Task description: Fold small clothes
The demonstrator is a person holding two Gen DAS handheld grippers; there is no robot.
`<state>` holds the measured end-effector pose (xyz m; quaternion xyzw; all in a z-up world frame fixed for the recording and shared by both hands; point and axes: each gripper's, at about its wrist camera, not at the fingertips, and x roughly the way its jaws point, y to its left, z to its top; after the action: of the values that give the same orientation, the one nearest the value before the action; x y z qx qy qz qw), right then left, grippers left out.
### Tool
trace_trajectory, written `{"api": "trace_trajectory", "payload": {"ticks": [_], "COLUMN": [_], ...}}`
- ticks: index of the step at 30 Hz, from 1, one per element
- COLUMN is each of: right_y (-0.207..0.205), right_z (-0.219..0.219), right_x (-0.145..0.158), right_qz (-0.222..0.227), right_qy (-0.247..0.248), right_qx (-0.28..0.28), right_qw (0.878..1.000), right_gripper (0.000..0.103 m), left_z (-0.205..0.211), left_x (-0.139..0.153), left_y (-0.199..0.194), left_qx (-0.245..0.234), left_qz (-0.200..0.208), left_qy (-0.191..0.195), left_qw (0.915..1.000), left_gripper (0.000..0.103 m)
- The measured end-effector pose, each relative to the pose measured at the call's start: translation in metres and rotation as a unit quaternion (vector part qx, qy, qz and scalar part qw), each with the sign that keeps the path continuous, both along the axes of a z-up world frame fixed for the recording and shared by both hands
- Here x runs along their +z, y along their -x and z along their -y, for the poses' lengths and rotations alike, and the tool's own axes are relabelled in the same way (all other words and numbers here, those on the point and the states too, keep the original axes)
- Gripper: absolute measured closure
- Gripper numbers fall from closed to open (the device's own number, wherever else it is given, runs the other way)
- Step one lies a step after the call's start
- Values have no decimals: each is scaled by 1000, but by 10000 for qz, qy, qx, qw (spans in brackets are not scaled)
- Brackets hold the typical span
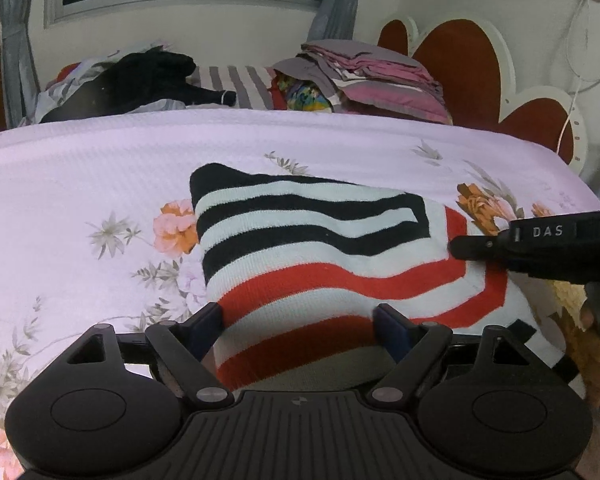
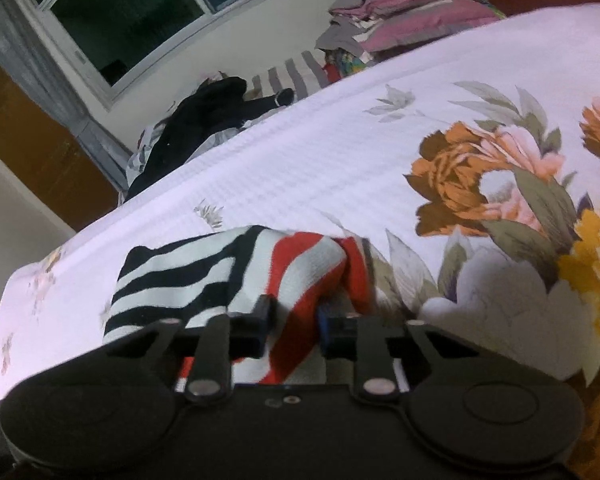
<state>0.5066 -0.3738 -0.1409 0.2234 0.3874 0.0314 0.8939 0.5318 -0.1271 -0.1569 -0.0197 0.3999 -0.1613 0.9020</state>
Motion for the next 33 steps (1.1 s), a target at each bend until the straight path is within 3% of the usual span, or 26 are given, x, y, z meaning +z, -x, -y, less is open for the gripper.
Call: {"api": "trace_trajectory", "payload": {"ticks": [3, 7, 8, 10, 19, 29, 33], "right_y": [7, 2, 2, 5, 40, 68, 71], "right_z": [5, 7, 5, 3, -6, -12, -16], "right_x": [1, -18, -14, -5, 22, -4, 7], "right_qz": [134, -98, -84, 29, 292, -16, -18], "right_qy": [125, 271, 354, 542, 487, 735, 789], "right_qx": [-181, -173, -142, -146, 54, 23, 33], "right_qw": [9997, 9994, 9992, 9984, 9984, 9973, 9969], "right_gripper": [93, 92, 91, 78, 78, 78, 78], "left_z": [-1, -1, -3, -4, -7, -7, -8], "left_x": [-3, -13, -13, -12, -6, -12, -10], "left_y": [-1, -2, -2, -3, 3, 10, 11], "left_qx": [-5, 3, 24, 29, 34, -1, 29], "left_qz": [-6, -58, -93, -128, -180, -193, -223], "left_qy": [50, 51, 95, 109, 179, 165, 164], "left_qw": [10000, 10000, 9999, 9999, 9997, 9997, 9996], "left_gripper": [18, 15, 15, 15, 15, 15, 15]}}
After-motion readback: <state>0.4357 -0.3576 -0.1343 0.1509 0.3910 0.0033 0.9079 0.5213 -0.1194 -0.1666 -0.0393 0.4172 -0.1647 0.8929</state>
